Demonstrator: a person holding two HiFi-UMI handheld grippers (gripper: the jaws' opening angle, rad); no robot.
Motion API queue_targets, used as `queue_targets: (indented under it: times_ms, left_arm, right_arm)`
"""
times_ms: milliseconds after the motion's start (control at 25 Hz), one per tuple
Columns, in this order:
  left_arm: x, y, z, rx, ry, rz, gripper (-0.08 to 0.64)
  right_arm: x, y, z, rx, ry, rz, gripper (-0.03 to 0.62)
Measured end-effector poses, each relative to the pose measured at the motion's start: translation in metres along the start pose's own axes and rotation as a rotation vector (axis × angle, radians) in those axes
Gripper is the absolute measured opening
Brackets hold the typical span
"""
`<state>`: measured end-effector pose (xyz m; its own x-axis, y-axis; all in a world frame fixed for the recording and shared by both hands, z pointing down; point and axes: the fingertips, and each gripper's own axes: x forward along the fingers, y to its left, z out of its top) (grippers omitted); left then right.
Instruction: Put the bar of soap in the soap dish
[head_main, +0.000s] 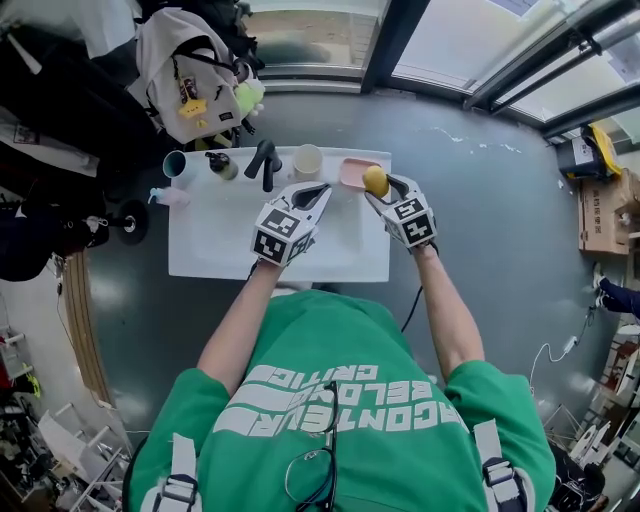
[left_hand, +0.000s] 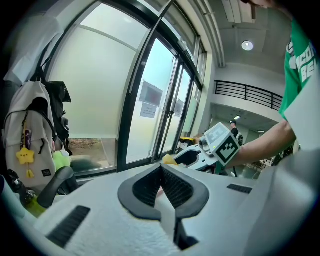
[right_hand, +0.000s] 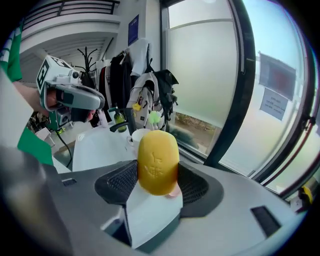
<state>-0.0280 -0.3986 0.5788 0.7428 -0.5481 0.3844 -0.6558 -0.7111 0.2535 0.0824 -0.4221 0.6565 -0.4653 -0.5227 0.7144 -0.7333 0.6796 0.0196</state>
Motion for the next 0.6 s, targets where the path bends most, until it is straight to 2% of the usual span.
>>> queue_targets:
  times_ms: [320,600]
  left_arm:
    - [0.014,0.013,-0.017,-0.018,0.024,-0.011,0.009]
    - [0.028,0.026,-0.027,-0.07,0.04,-0.015,0.009]
  right_arm:
    - [0.045,-0.008,-0.026,-0.052,0.13,0.041,0.245]
    - [0.079,-0.015,-0.039,-0.084,0.214,0.052,0.245]
